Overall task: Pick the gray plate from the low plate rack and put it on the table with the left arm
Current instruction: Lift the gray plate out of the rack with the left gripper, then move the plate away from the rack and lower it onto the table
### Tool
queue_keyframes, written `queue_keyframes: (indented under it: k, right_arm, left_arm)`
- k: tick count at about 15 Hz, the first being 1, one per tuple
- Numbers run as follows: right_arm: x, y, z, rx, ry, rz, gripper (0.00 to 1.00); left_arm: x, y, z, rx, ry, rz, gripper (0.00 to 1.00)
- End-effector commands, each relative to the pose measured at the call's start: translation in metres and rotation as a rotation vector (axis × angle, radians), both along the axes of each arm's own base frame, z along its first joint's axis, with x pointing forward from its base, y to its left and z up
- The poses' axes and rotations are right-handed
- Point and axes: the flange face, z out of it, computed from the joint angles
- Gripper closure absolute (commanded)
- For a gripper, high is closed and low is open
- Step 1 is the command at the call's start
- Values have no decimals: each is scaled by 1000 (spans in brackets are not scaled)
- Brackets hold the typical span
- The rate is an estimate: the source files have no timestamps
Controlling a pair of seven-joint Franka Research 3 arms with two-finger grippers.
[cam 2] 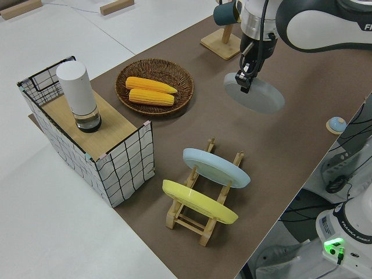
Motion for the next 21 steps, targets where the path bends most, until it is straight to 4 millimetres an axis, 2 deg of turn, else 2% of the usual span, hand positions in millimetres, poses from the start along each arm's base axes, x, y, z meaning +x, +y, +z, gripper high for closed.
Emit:
queue_keyframes:
  k: [1,5,9,11,15,18,20,21]
  right_arm:
    - [-2,-3,3,-8,2,-16,17]
    - [-2,-3,4,-8,0,-16,17]
    - [-2,-2,4,-8,0,-14,17]
    - [-2,-2,3,-8,2,-15,17]
    - [-2,-2,4,-9,0,-14,17]
    - [-2,-3,3,-8,2,-16,17]
    - [-2,-2,4,-8,0,-14,17]
    - [-2,-2,4,-8,0,-14,17]
  left_arm:
    - [-2,-25,-17,-141,10,-66,881]
    - [4,-35,-44,-276,18,-142,879]
    - [7,-37,-80,-284,21,-189,877]
    - [4,-37,-104,-290,19,-194,877]
    - [2,-50,-142,-333,19,-236,871]
    - [3,-65,-157,-346,37,-256,867]
    - [2,-68,-162,-344,39,-259,838]
    - [2,-69,-162,-343,41,-263,759]
